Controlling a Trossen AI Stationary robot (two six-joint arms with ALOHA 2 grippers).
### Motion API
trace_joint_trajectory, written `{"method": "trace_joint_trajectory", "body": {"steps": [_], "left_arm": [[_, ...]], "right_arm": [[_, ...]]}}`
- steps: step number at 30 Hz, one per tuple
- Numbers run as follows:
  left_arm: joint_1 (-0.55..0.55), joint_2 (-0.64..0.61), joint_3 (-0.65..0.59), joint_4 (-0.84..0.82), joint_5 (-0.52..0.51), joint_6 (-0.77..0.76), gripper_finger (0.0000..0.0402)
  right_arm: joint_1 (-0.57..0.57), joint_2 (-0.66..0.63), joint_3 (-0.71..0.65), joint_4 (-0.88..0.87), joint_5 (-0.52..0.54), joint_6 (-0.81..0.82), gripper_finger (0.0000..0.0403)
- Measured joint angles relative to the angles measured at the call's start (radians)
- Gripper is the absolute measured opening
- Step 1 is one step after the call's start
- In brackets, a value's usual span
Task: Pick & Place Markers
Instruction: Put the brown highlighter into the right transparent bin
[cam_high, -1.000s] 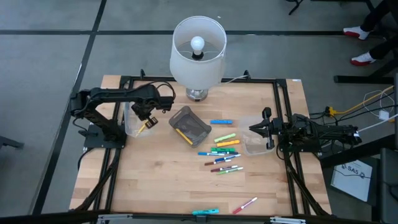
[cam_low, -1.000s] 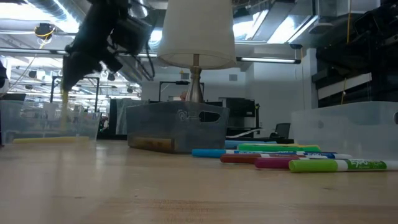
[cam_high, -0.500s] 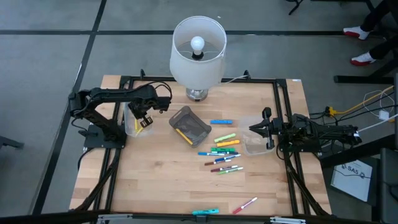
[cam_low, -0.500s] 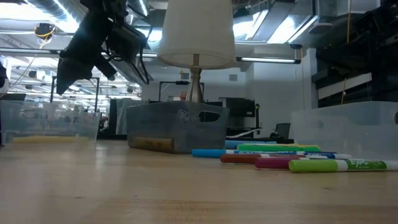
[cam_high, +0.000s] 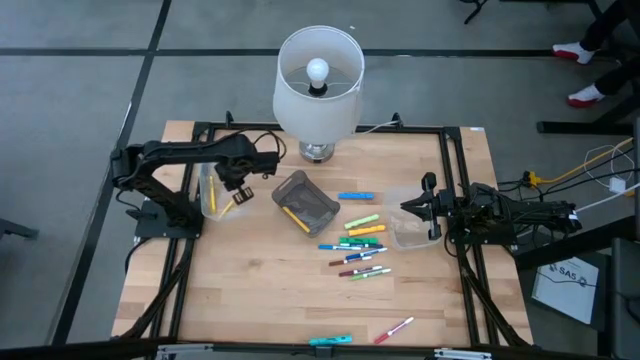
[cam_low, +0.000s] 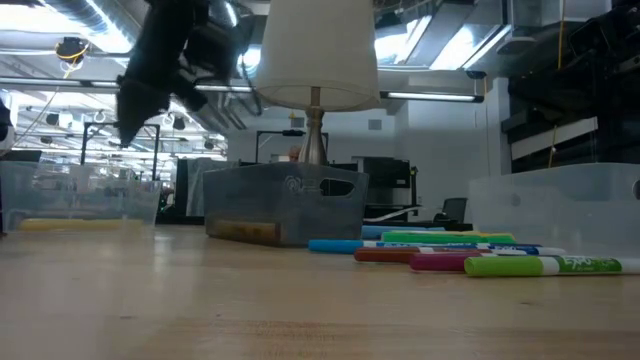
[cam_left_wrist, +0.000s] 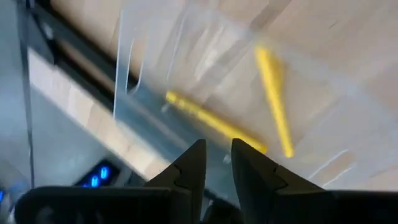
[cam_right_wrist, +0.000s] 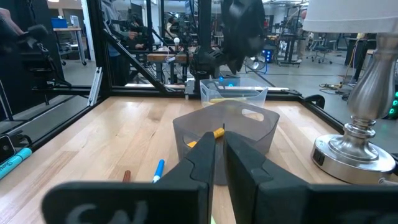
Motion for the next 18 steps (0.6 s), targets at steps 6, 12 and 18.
{"method": "trace_joint_trajectory", "body": {"steps": [6, 12, 18], "left_arm": [[-0.068, 0.0, 0.075, 0.115, 0.016, 0.063, 0.0073], [-0.152, 0.0, 0.122, 0.241, 0.018, 0.109, 0.0073], [-0.248, 0.0, 0.129, 0.418, 0.018, 0.143, 0.0073]], "right_arm": [[0.0, 0.0, 0.0, 0.0, 0.0, 0.0, 0.0035], [0.0, 0.0, 0.0, 0.0, 0.0, 0.0, 0.0035], [0.0, 0.0, 0.0, 0.0, 0.0, 0.0, 0.0035]]}}
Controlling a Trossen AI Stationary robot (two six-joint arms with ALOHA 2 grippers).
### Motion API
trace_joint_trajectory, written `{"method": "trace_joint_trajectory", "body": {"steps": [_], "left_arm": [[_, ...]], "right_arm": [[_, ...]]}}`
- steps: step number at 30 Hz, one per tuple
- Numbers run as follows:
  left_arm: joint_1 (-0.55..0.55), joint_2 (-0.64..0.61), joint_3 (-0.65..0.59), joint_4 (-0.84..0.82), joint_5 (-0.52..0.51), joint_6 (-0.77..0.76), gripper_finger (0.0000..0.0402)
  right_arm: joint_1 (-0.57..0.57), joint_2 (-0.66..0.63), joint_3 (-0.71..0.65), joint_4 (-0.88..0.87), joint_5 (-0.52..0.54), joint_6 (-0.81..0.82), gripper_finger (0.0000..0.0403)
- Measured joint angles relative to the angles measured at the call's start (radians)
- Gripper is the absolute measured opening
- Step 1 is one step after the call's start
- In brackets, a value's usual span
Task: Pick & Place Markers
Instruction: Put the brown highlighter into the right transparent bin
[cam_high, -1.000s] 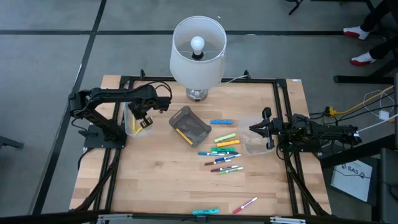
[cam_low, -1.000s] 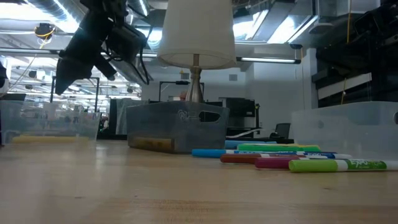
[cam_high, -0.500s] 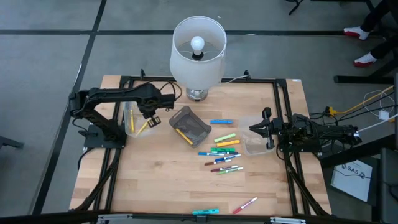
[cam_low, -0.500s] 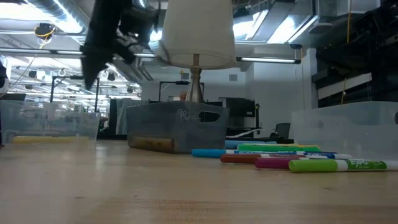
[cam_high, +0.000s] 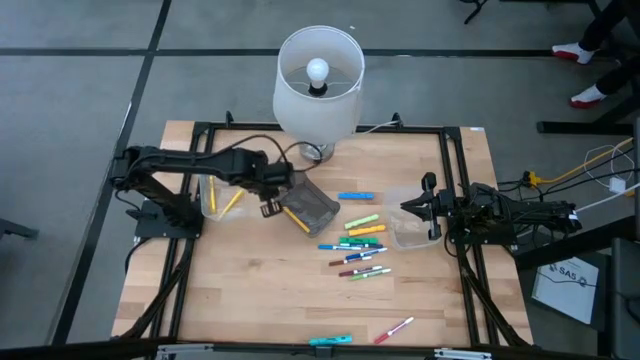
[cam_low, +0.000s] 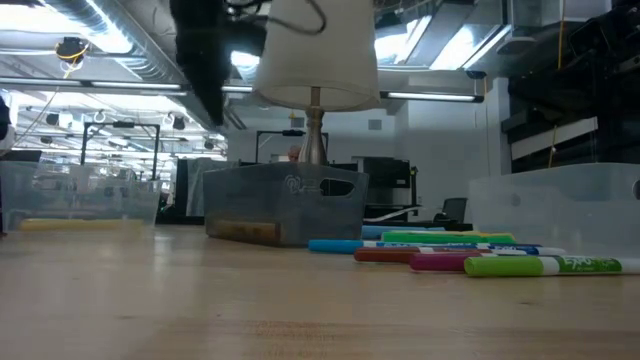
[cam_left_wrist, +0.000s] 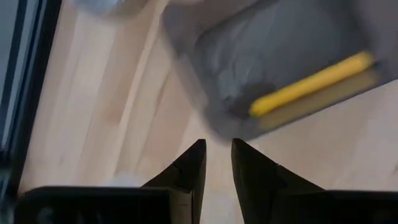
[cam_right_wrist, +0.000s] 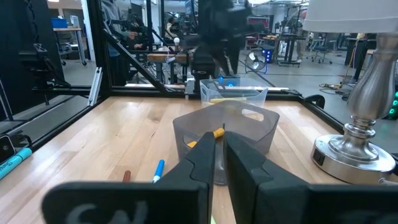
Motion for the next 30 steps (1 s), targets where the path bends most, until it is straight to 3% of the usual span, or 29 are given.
{"method": "trace_joint_trajectory", "body": {"steps": [19, 30], "left_arm": [[-0.397, 0.0, 0.0, 0.746, 0.068, 0.214, 0.0072], [-0.584, 0.0, 0.0, 0.973, 0.065, 0.301, 0.0072]], "right_arm": [[0.0, 0.0, 0.0, 0.0, 0.0, 0.0, 0.0035], [0.0, 0.0, 0.0, 0.0, 0.0, 0.0, 0.0035]]}}
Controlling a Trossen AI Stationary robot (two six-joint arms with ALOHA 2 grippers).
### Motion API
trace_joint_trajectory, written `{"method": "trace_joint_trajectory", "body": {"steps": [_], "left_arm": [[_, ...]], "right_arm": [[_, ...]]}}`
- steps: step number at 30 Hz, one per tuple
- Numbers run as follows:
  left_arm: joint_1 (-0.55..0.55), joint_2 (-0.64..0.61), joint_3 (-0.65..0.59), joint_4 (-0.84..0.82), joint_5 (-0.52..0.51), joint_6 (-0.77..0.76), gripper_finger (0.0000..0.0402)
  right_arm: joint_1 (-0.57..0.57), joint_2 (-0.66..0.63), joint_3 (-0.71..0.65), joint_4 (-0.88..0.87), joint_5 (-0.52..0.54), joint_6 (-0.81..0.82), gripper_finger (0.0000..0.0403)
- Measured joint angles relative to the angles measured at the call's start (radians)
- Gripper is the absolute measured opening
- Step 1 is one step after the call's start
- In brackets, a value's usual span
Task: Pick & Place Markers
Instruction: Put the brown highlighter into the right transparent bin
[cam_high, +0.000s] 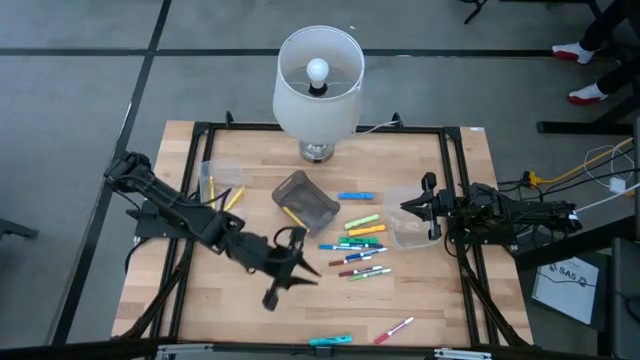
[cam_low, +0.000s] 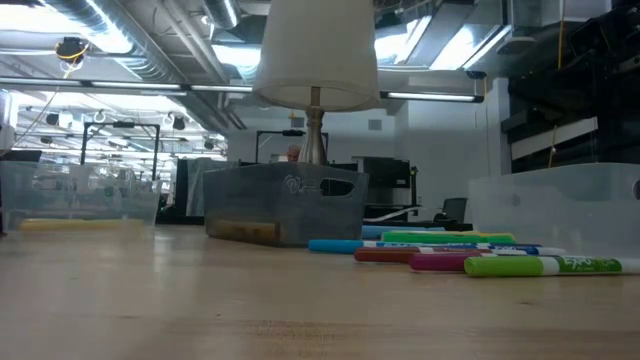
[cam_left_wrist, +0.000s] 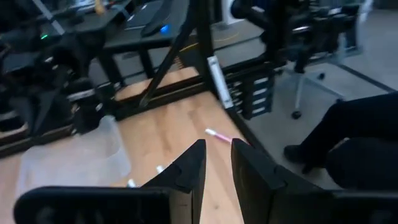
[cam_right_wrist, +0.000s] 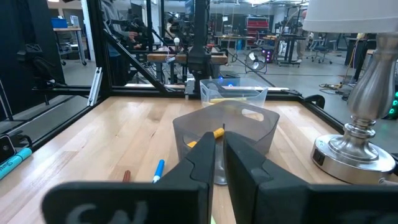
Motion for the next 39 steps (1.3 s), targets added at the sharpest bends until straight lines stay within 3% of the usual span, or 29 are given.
{"method": "trace_joint_trajectory", "body": {"steps": [10, 31, 39], "left_arm": [[-0.074, 0.045, 0.0, 0.026, 0.0, 0.001, 0.0072], [-0.055, 0.326, -0.001, 0.399, 0.002, 0.026, 0.0073], [-0.054, 0.399, -0.001, 0.468, 0.003, 0.018, 0.0073]], "right_arm": [[0.0, 0.0, 0.0, 0.0, 0.0, 0.0, 0.0035], [0.0, 0.0, 0.0, 0.0, 0.0, 0.0, 0.0035], [0.0, 0.0, 0.0, 0.0, 0.0, 0.0, 0.0035]]}}
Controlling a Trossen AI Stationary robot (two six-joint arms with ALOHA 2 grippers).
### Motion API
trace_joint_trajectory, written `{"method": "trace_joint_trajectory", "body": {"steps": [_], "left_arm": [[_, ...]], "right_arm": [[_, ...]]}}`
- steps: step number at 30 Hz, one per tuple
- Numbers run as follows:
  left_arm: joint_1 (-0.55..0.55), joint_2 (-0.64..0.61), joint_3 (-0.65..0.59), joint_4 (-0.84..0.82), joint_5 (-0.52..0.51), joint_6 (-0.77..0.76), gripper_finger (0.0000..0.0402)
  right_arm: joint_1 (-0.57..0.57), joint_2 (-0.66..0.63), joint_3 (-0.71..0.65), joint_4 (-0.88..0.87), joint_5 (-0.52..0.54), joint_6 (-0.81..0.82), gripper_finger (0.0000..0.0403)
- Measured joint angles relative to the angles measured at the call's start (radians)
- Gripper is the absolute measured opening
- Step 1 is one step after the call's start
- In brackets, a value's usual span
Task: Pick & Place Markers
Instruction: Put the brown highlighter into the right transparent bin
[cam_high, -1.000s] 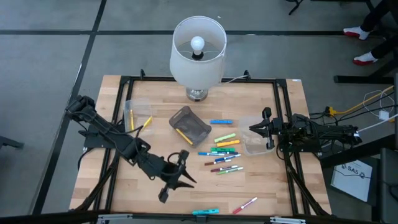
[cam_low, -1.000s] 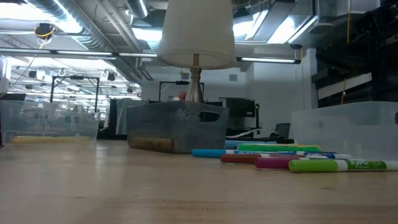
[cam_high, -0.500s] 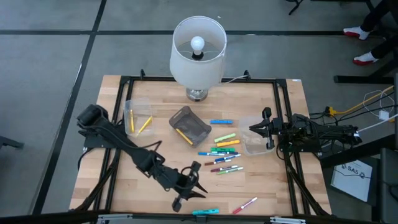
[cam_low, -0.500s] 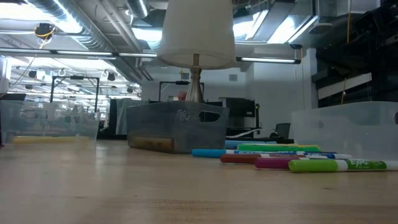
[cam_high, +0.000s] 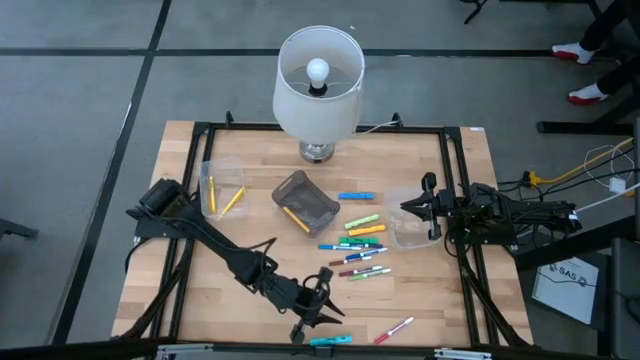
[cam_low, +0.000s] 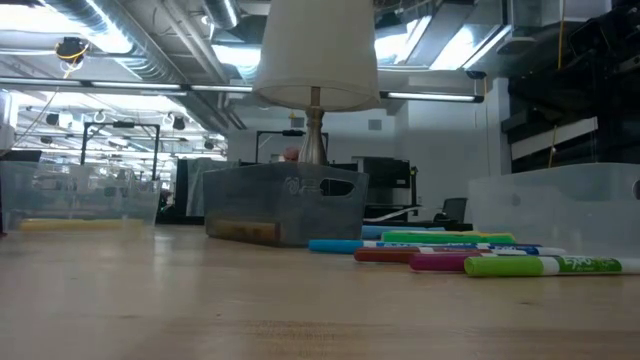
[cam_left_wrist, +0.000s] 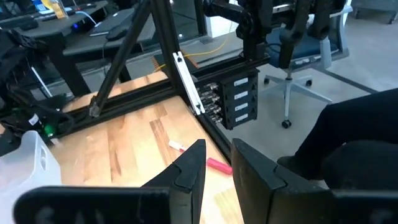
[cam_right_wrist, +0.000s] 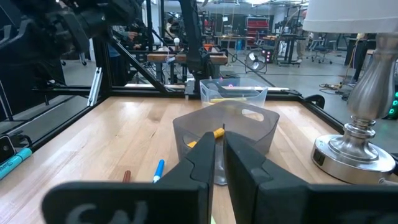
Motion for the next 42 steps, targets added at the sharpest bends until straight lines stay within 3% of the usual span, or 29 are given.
{"method": "trace_joint_trajectory", "body": {"steps": [7, 17, 24, 29, 35, 42], "left_arm": [[0.018, 0.06, 0.0, 0.115, 0.001, -0.027, 0.0073], [0.129, 0.076, 0.0, 0.464, -0.025, 0.302, 0.0073], [0.243, 0.076, 0.0, 0.46, -0.029, 0.245, 0.0073], [0.303, 0.075, 0.0, 0.53, -0.031, 0.295, 0.0072], [0.346, 0.075, 0.0, 0.564, -0.031, 0.35, 0.0072], [0.366, 0.075, 0.0, 0.53, -0.103, 0.333, 0.0072]], "right_arm": [[0.0, 0.0, 0.0, 0.0, 0.0, 0.0, 0.0035], [0.0, 0.0, 0.0, 0.0, 0.0, 0.0, 0.0035], [0.0, 0.0, 0.0, 0.0, 0.0, 0.0, 0.0035], [0.0, 0.0, 0.0, 0.0, 0.0, 0.0, 0.0035], [0.0, 0.0, 0.0, 0.0, 0.0, 0.0, 0.0035], [0.0, 0.0, 0.0, 0.0, 0.0, 0.0, 0.0035]]}}
